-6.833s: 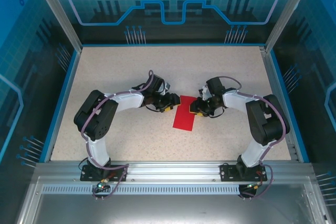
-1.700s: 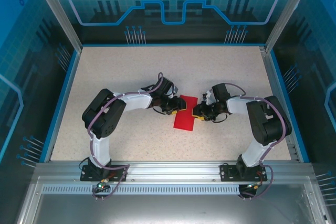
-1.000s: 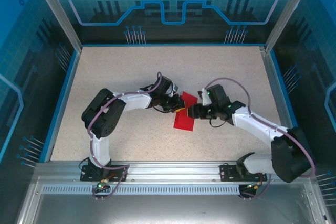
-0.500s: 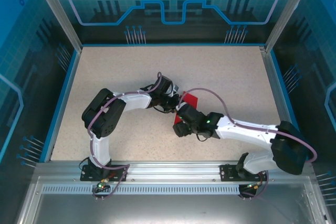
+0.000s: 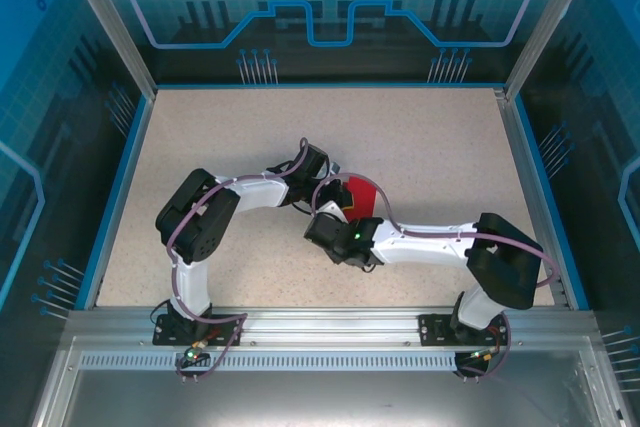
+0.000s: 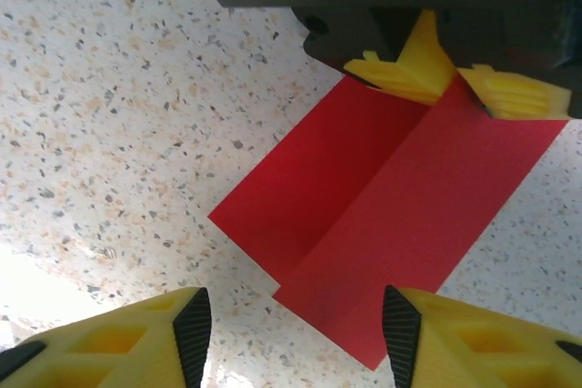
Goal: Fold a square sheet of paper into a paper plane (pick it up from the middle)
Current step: Fold the triangle a second time at the center of the table.
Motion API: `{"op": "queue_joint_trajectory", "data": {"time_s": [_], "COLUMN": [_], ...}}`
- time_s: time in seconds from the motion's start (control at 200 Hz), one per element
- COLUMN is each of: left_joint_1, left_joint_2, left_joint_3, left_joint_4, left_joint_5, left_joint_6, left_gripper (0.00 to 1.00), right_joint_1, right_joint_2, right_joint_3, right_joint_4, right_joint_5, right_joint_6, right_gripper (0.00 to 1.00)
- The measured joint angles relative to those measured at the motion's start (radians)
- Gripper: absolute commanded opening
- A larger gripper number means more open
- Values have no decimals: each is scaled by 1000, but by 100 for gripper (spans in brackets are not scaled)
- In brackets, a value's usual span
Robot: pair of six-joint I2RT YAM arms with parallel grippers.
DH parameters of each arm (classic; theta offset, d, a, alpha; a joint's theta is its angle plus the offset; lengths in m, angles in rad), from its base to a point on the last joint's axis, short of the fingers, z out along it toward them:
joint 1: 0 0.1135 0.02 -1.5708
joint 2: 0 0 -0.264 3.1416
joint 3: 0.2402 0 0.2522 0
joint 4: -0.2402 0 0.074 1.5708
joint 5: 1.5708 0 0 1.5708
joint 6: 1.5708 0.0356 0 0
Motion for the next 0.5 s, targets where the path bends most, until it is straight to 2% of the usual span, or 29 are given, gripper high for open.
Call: {"op": "queue_joint_trajectory", "data": {"time_s": [0.5], "left_joint_1": [0], "left_joint_2": [0], "left_joint_3": [0], "left_joint_4": [-9], "left_joint_5": [0], "left_joint_6": [0], "left_gripper": [18], "right_joint_1": [0], "right_joint_2": [-8], "right_joint_3": [6], "right_joint_4": [-28], "right_joint_5": [35], "right_joint_6": [14], "right_gripper": [16]}}
